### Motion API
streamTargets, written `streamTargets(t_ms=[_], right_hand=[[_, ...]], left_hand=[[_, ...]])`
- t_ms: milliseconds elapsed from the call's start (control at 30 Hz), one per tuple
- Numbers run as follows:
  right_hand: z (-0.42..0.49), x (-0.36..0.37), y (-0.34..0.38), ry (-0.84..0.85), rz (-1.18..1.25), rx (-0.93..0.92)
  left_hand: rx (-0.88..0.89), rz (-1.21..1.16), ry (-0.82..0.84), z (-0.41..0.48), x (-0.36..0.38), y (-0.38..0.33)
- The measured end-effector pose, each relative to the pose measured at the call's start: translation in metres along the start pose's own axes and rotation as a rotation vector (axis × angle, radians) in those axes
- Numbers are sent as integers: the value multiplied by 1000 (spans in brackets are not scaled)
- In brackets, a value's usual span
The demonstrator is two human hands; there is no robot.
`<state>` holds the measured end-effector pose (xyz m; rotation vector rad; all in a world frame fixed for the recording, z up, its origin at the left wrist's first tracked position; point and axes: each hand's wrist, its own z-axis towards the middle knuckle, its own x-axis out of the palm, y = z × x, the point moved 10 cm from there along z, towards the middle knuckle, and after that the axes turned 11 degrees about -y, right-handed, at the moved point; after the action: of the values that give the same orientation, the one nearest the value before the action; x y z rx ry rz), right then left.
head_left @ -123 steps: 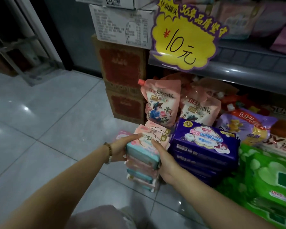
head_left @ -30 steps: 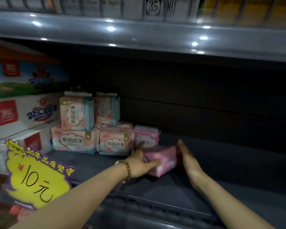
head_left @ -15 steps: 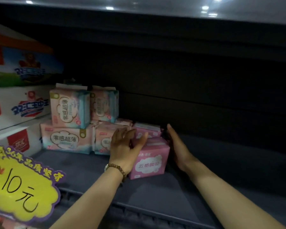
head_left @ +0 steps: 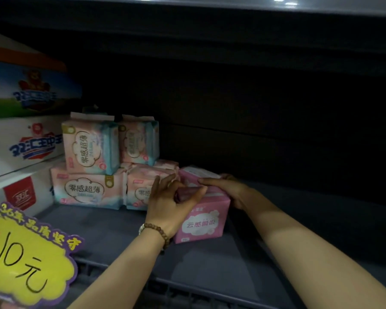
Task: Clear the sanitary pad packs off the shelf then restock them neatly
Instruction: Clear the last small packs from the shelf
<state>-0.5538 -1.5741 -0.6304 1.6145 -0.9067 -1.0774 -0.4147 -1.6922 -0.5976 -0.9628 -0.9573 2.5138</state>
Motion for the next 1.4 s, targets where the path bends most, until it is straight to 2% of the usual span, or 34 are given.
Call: streamTargets(t_ms=[133, 300, 433, 500, 567, 667, 767, 867, 933, 1067, 1133, 1200, 1300, 1400], right_hand=[[-3, -18, 6, -113, -108, -74], [-32, -82, 0, -458, -66, -176], [-92, -153, 10, -705, 40, -300], [-124, -167, 16, -669, 161, -331], [-155, -170, 24, -554, 245, -369], [-196, -160, 45, -371, 150, -457], [-221, -131, 61, -181, -80, -473], [-238, -114, 60, -133, -140, -414], [-241, -110, 48, -134, -21, -324], [-242, -79, 13, -28, 391, -114], [-251, -50, 3, 70, 460, -68], [-255, -32, 1, 111, 478, -80], [-249, -46, 7, 0, 444, -142], [-240, -74, 22, -158, 84, -344]], left_hand=[[8, 25, 15, -4, -3, -2], [170, 81, 41, -10, -4, -22], [47, -35, 225, -21, 4, -17], [41, -27, 265, -25, 3, -20], [62, -42, 258, -27, -4, -32], [84, -252, 253, -33, -24, -76], [143, -293, 450, -49, -31, -122], [32, -369, 622, -71, -36, -132], [-14, -433, 576, -79, -47, -129], [-298, -702, 233, -88, -61, -101], [-428, -822, 247, -106, -47, -96], [-440, -831, 298, -121, -43, -98], [-401, -740, 284, -115, -56, -90], [-338, -619, 201, -88, -80, -72]])
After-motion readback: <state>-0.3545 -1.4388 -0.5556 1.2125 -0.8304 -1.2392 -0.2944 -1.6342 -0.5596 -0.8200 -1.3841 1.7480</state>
